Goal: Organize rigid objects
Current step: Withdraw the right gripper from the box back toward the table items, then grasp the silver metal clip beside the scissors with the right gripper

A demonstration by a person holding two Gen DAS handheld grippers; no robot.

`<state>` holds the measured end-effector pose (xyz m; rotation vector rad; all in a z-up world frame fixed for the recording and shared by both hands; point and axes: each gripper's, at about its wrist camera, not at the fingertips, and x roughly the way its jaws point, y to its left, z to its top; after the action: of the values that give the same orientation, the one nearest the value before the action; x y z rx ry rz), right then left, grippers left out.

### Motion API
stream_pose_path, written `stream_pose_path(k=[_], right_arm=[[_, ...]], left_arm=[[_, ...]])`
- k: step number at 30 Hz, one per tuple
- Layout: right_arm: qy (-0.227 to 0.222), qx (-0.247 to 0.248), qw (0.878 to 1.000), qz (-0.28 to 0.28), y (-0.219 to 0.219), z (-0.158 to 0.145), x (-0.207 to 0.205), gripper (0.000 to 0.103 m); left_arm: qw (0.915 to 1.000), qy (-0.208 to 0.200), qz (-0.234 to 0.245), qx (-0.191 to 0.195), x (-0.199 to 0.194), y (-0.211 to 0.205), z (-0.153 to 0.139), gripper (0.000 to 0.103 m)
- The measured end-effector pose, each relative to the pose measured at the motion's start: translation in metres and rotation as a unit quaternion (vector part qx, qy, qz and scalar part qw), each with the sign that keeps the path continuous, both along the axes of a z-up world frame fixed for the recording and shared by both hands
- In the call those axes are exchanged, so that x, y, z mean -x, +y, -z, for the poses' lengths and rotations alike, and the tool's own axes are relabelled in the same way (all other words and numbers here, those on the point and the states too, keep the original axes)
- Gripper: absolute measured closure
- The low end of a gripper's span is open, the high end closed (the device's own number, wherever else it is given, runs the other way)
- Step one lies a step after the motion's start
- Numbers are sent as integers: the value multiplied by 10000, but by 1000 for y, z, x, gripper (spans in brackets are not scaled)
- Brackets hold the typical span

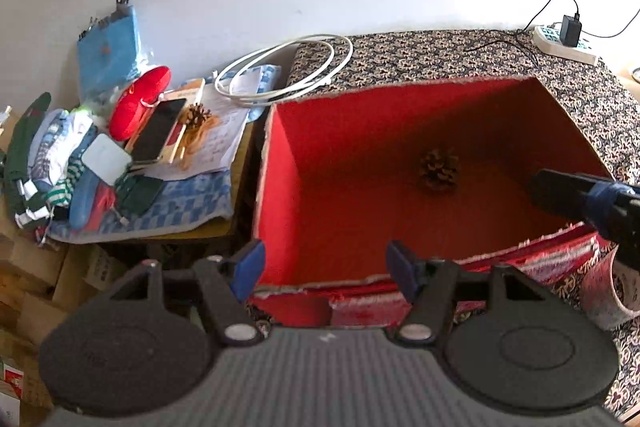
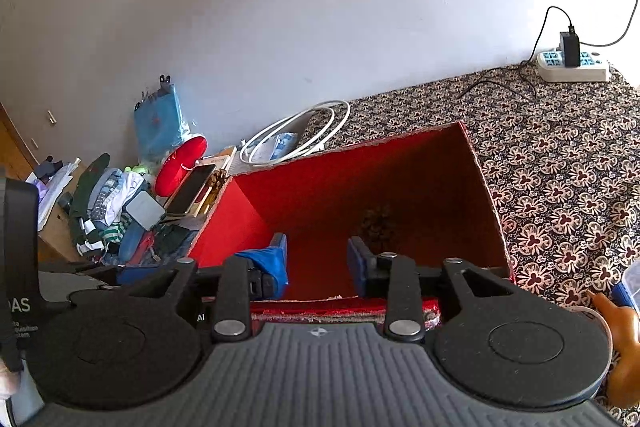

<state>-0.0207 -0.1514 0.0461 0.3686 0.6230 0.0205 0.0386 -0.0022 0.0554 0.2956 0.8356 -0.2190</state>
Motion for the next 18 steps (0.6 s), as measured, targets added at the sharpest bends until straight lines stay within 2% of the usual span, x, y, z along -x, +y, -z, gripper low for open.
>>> stream_pose_path(k=[9, 18], right_arm=[[52, -259, 9996, -79, 3, 7, 11, 85], [94, -418, 9987, -276, 5, 19, 27, 84]], left_arm=[[9998, -14, -18, -172, 13, 3, 7, 34], [10000, 42, -4, 5, 22, 25, 12, 34]])
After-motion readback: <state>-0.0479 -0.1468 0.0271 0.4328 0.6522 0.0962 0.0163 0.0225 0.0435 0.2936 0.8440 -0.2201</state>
